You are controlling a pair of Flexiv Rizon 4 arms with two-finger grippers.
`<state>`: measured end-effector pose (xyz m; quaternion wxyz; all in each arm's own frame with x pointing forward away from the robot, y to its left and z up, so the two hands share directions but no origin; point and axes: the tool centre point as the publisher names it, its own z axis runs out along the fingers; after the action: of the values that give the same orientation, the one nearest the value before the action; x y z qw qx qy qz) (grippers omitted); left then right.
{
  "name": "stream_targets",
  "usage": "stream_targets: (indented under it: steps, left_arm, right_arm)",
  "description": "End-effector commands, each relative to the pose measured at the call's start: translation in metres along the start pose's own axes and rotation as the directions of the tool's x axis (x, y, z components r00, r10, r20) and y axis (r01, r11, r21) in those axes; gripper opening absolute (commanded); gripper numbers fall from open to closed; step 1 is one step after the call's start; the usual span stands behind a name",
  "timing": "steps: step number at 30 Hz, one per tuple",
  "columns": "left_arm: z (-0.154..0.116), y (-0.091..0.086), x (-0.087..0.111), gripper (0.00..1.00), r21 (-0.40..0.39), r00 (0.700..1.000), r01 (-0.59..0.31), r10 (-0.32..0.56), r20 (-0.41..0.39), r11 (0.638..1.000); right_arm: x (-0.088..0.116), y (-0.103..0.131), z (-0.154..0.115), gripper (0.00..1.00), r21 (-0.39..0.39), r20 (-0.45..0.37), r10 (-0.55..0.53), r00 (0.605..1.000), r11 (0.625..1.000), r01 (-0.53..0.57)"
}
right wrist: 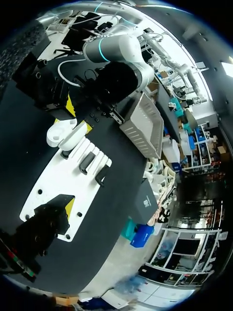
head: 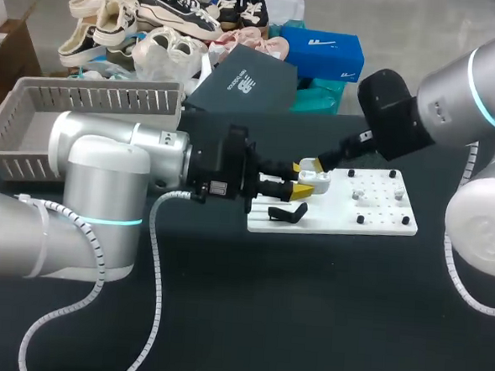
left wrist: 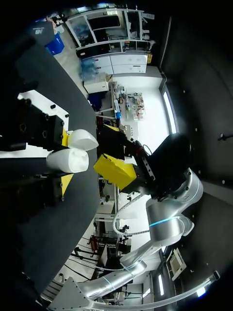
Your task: Pick up each earbud case from the left stands, insert the matching earbuds, close the lid, and place the case in the box.
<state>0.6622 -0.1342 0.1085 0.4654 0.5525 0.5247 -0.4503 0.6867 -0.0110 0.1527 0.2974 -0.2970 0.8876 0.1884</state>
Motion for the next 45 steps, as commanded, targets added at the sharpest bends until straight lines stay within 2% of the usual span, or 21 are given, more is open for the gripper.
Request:
stream_targets:
  steps: [1, 6, 10, 16, 21, 31, 33, 36, 45]
  left_arm:
    - [0.0, 0.0, 0.001, 0.0, -0.003, 1.0, -0.001, 0.001, 0.002, 1.0]
    - [0.0, 0.0, 0.001, 0.0, -0.003, 1.0, -0.001, 0.001, 0.002, 1.0]
    - [0.0, 0.0, 0.001, 0.0, -0.003, 1.0, -0.001, 0.001, 0.002, 1.0]
    - [0.0, 0.0, 0.001, 0.0, -0.003, 1.0, -0.001, 0.001, 0.002, 1.0]
    - [0.0, 0.0, 0.001, 0.0, -0.003, 1.0, -0.001, 0.001, 0.002, 1.0]
    - [0.0, 0.0, 0.001, 0.0, -0.003, 1.0, -0.001, 0.001, 0.002, 1.0]
    - [0.0, 0.0, 0.001, 0.0, -0.003, 1.0, -0.001, 0.001, 0.002, 1.0]
    - [0.0, 0.0, 0.001, 0.0, -0.003, 1.0, -0.001, 0.001, 0.002, 1.0]
    - [0.0, 0.0, 0.001, 0.0, -0.003, 1.0, -0.001, 0.001, 0.002, 1.0]
  right_arm:
    - [0.004, -0.002, -0.014, 1.0, 0.121, 0.018, -0.017, 1.0, 0.993, 0.015]
    - [0.01, -0.026, -0.033, 1.0, 0.261, 0.013, -0.035, 0.999, 0.965, 0.03]
    - [0.023, -0.053, -0.038, 1.0, 0.366, -0.016, -0.008, 1.0, 0.931, 0.014]
    - [0.05, -0.087, -0.032, 1.0, 0.515, -0.109, 0.008, 0.994, 0.856, 0.05]
    - [0.067, -0.104, -0.02, 1.0, 0.591, -0.192, 0.014, 0.981, 0.8, 0.104]
    - [0.08, -0.119, 0.006, 1.0, 0.611, -0.293, 0.046, 0.955, 0.777, 0.15]
    - [0.081, -0.12, 0.011, 0.97, 0.61, -0.305, 0.048, 0.951, 0.776, 0.157]
    - [0.082, -0.123, 0.017, 0.85, 0.606, -0.316, 0.058, 0.947, 0.78, 0.154]
    - [0.089, -0.136, 0.029, 0.72, 0.61, -0.342, 0.101, 0.934, 0.78, 0.139]
